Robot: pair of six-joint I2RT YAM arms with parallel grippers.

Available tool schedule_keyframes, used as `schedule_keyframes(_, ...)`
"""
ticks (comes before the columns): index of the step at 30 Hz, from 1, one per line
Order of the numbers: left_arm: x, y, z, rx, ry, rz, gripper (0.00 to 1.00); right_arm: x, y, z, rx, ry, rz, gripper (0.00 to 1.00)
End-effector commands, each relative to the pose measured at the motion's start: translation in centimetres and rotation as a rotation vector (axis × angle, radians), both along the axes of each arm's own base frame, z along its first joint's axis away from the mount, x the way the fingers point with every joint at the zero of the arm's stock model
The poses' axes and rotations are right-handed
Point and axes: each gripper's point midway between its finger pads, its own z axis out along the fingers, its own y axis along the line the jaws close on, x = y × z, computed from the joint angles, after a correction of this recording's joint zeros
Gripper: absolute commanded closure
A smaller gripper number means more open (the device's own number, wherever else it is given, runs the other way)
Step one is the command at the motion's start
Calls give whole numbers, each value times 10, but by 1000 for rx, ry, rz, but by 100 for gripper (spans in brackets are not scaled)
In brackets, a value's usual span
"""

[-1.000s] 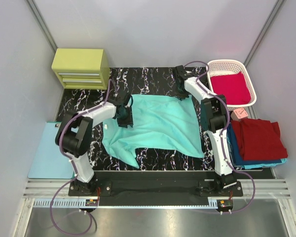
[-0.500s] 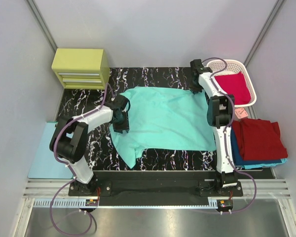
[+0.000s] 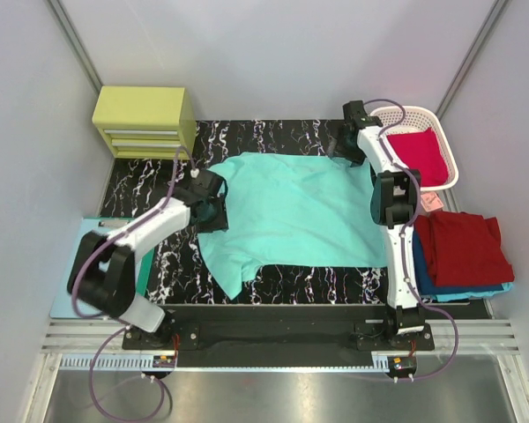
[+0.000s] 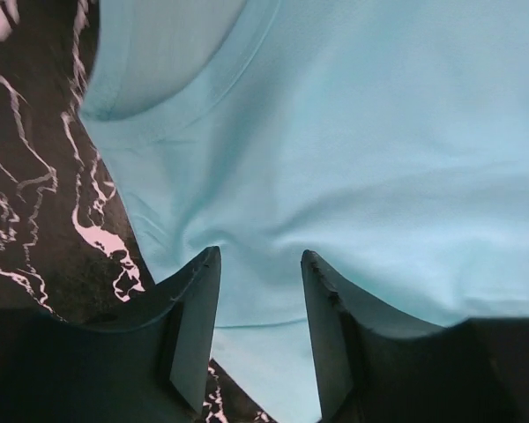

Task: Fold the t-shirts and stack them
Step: Flatten out the tshirt

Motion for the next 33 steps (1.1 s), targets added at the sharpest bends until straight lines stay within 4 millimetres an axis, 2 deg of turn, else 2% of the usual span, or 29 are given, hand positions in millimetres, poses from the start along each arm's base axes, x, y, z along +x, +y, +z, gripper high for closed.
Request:
schedule_keyframes(1,39,-14,74,-102,-286,19,50,-6,65,137,7,-241,137,9)
schedule_keyframes(2,45,-19,80,-117,-297,10,50,-13,70,143,-1,-243,138,8)
schedule_keyframes(5,45,-33,55,-136,-205,-34,52,-47,88,139,-46,-199,172,8)
schedule_keyframes(6,42,-35,40,-133,-156,-39,54,-66,88,127,-55,-155,179,8)
schedule_keyframes(7,39,-39,33,-147,-127,-46,56,-81,98,120,-61,-138,205,9)
schedule_keyframes(8,33,-38,22,-136,-100,-47,56,-93,99,113,-72,-126,211,9)
schedule_keyframes(9,25,-44,15,-151,-70,-67,57,-115,96,100,-75,-105,215,9)
schedule_keyframes(12,6,-49,-3,-145,-30,-93,57,-156,90,75,-66,-83,210,15)
schedule_keyframes(14,-4,-49,-13,-136,-11,-108,57,-170,86,66,-57,-78,196,23)
schedule_keyframes(17,-15,-49,-23,-119,16,-124,58,-190,82,54,-56,-34,189,30)
schedule_keyframes(21,-24,-51,-30,-108,56,-136,58,-200,82,41,-57,29,191,40)
schedule_keyframes(28,-52,-31,-33,-24,154,-129,60,-228,79,20,-37,133,168,40)
schedule_keyframes(33,-68,-7,-34,64,184,-102,60,-258,69,1,-48,216,153,38)
